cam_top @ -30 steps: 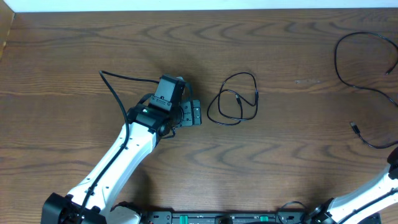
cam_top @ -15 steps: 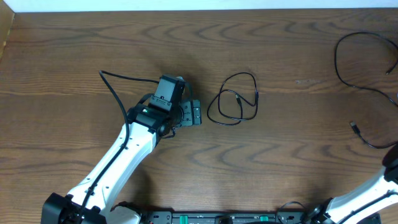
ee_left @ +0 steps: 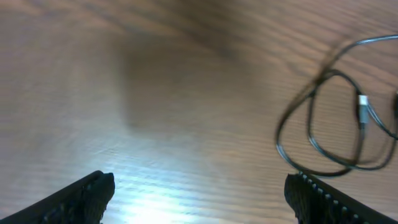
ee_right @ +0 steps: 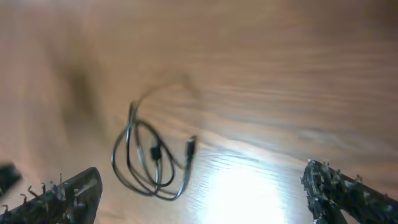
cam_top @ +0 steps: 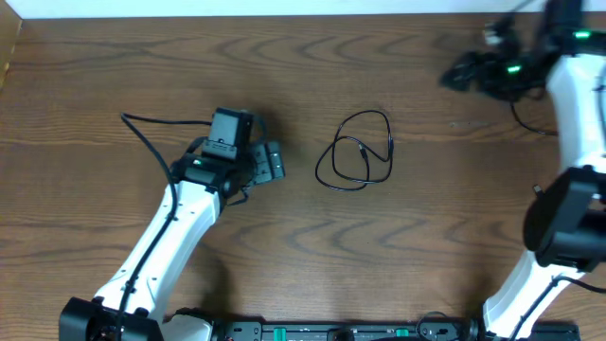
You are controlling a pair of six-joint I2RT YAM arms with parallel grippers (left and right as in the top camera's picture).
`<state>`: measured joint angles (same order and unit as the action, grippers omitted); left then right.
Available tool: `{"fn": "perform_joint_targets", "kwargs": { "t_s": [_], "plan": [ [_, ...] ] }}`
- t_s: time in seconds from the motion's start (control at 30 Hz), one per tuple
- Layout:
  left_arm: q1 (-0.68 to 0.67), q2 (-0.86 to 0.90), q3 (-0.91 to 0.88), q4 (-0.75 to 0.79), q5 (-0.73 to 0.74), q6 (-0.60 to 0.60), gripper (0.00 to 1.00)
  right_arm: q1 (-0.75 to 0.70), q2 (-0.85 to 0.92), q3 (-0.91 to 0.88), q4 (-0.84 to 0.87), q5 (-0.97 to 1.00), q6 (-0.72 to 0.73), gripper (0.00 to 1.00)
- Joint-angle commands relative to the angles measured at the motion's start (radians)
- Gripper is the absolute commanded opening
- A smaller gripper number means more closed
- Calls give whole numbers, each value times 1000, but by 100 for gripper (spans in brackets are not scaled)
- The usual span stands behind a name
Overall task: Untangle cables
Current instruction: 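Reach the right gripper to the black cable coil and grasp it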
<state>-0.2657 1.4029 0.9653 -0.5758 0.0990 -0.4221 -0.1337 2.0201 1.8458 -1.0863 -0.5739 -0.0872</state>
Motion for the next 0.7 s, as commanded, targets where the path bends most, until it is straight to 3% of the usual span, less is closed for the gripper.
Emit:
{"fn": "perform_joint_targets", "kwargs": {
  "t_s": [0.0,0.17,0.53,0.67],
  "plan": [
    [41,0,-4,-27,-8,-9,93,88,-22,-64,23,-10,-147,99],
    [58,0,-4,-42,-9,-8,93,206,-21,-162,104,71,-146,98],
    [58,0,-4,-41,-9,-9,93,380,-21,-367,248,168,-146,73],
    [58,0,-4,-41,-9,-9,93,421,-19,-392,255,194,-146,68]
  ]
}}
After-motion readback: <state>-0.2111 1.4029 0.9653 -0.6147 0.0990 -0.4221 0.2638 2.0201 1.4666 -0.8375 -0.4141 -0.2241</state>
